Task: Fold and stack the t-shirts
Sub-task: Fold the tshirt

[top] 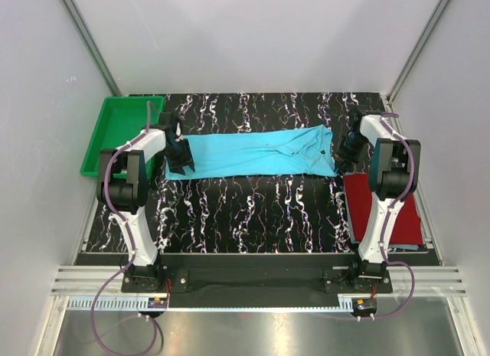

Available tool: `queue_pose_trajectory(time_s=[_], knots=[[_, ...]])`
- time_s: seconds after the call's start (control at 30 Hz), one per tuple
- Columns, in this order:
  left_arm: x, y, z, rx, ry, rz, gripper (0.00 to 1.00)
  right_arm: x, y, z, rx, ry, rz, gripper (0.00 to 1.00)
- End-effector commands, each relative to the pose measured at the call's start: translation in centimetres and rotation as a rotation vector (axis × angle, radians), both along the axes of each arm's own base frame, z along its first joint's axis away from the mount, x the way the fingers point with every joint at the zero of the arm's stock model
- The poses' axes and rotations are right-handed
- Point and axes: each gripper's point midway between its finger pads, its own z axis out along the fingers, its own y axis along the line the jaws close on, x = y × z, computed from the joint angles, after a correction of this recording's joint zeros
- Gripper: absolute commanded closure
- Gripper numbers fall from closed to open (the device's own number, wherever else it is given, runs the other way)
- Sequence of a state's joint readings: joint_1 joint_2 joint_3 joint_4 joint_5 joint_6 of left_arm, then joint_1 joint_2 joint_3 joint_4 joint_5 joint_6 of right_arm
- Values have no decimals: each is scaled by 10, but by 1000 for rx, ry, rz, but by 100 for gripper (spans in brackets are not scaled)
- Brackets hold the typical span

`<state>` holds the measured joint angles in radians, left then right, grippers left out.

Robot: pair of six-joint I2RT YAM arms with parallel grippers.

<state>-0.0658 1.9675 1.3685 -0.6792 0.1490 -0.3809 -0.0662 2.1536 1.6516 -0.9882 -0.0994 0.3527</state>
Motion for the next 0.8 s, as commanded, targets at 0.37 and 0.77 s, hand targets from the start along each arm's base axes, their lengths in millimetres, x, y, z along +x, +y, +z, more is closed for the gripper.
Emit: queue_pose_trajectory(time_s=[0.37, 0.77], knots=[[-5, 13, -15, 33, 31, -19, 52, 10, -31, 22, -180, -72, -9, 81], [-1, 4, -11, 20, 17, -43, 52, 19, 22, 42, 37, -175, 60, 56]])
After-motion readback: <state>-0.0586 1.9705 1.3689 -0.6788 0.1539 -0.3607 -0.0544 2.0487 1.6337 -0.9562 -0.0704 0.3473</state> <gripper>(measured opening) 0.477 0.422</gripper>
